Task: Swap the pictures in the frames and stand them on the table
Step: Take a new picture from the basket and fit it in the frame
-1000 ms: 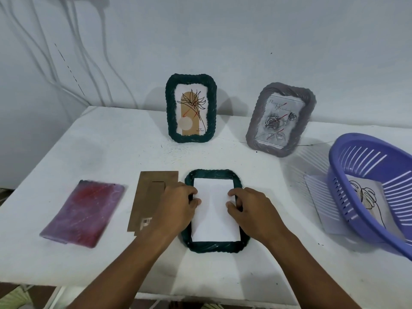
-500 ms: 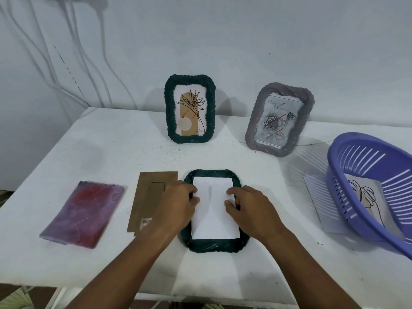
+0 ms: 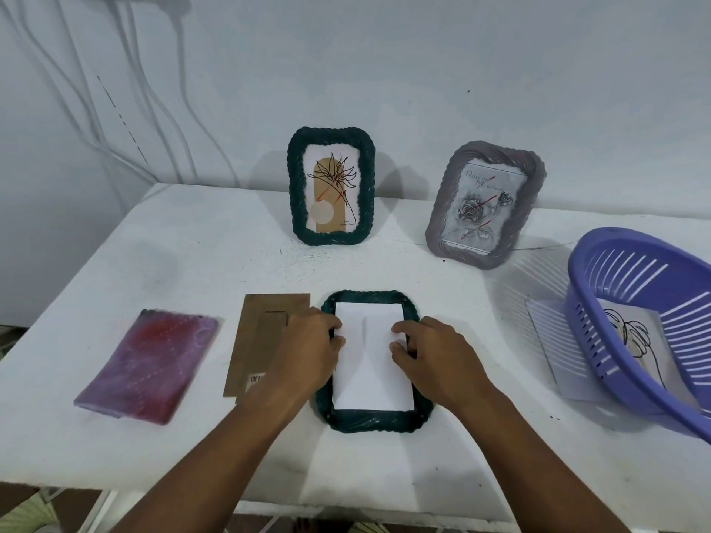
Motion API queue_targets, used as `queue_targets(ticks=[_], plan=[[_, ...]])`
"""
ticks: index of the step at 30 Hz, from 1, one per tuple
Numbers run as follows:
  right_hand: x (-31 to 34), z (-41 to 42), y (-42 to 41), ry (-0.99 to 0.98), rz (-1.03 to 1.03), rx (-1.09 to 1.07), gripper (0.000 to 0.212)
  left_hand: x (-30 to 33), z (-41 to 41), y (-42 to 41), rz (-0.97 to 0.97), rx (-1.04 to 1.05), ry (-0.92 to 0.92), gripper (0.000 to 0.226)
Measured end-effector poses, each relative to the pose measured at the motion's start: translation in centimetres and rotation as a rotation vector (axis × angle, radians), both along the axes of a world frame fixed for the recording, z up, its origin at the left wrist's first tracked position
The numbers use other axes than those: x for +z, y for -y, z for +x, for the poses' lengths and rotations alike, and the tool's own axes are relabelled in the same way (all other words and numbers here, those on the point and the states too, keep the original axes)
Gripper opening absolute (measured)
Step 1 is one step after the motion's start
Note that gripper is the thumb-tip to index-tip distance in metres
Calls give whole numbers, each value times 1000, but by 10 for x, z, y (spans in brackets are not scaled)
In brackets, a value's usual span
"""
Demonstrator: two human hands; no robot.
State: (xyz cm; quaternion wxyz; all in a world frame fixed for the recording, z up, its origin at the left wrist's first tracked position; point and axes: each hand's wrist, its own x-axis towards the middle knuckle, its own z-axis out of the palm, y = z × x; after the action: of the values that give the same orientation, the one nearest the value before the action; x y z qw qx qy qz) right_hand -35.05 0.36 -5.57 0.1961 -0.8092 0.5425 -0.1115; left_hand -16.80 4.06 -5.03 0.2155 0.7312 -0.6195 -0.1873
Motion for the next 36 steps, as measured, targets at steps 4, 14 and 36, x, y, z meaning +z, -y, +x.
queue_targets(ticks=[4, 14, 36], plan=[[0, -2, -2, 22, -33, -12, 34, 4, 2, -5, -51, -1, 29, 28], [-30, -30, -19, 209, -208, 68, 33, -6, 6, -19, -92, -175, 161, 27], [-49, -37, -19, 323, -236, 89, 42, 0, 8, -32, 4, -224, 148, 46]])
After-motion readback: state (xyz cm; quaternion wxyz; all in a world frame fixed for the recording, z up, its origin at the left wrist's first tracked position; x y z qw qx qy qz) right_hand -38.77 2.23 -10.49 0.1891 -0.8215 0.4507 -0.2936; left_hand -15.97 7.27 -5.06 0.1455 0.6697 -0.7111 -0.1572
